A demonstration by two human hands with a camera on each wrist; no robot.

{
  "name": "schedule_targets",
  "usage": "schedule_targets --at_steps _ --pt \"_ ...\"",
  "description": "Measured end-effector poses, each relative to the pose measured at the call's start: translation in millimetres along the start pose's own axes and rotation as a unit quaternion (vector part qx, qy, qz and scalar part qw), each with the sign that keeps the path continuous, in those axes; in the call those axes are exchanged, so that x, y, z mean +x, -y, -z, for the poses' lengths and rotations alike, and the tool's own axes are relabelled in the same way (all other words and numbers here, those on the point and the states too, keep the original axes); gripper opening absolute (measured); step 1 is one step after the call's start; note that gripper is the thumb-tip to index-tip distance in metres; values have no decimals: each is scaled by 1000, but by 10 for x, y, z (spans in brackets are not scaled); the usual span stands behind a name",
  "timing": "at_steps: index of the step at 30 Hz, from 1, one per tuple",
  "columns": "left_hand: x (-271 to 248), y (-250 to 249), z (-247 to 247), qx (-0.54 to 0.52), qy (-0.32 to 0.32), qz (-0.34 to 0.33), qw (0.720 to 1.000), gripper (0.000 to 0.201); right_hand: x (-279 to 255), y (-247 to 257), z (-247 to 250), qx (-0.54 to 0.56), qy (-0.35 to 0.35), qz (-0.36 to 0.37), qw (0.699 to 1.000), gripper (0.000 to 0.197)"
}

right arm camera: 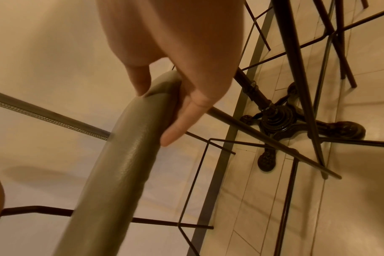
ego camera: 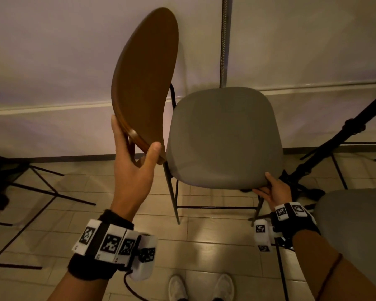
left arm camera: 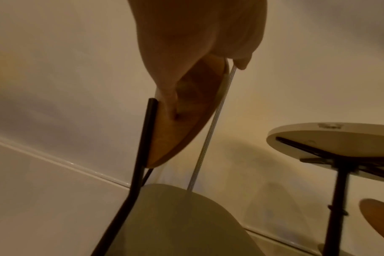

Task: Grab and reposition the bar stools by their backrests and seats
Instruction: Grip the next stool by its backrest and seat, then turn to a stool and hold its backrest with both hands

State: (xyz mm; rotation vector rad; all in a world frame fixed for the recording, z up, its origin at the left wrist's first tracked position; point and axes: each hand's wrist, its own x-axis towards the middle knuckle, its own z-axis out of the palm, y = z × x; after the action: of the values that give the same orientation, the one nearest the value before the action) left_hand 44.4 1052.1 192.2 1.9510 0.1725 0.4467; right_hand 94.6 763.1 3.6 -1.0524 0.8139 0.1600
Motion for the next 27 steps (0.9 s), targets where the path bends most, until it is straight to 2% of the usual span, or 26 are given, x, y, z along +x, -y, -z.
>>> schedule_targets --at_steps 3,8,13,16,18,20,22,25,27 --pt "44 30 66 -5 16 -11 1000 96 -25 -36 11 12 12 26 1000 44" --pt "7 37 52 -6 21 -13 1000 95 -8 -66 35 22 6 30 999 44" --pt "-11 67 24 -14 6 -14 1000 88 -29 -73 35 5 7 28 1000 45" --pt "-118 105 -26 -27 9 5 1000 78 -108 -171 95 -13 -19 11 1000 43" --pt "-306 176 -89 -32 46 38 998 72 -223 -332 213 -33 -46 4 998 36" --pt "-586 289 -155 -39 97 66 992 67 -424 -499 405 -16 -61 14 998 19" --pt "-927 396 -202 -28 168 75 983 62 -733 -675 602 -6 -74 42 996 25" --pt "-1470 444 -275 -9 255 68 965 57 -1314 -909 900 -69 -74 128 987 25" --pt "-1824 358 -352 -20 308 48 950 50 -1741 -979 1113 -136 -56 199 969 22"
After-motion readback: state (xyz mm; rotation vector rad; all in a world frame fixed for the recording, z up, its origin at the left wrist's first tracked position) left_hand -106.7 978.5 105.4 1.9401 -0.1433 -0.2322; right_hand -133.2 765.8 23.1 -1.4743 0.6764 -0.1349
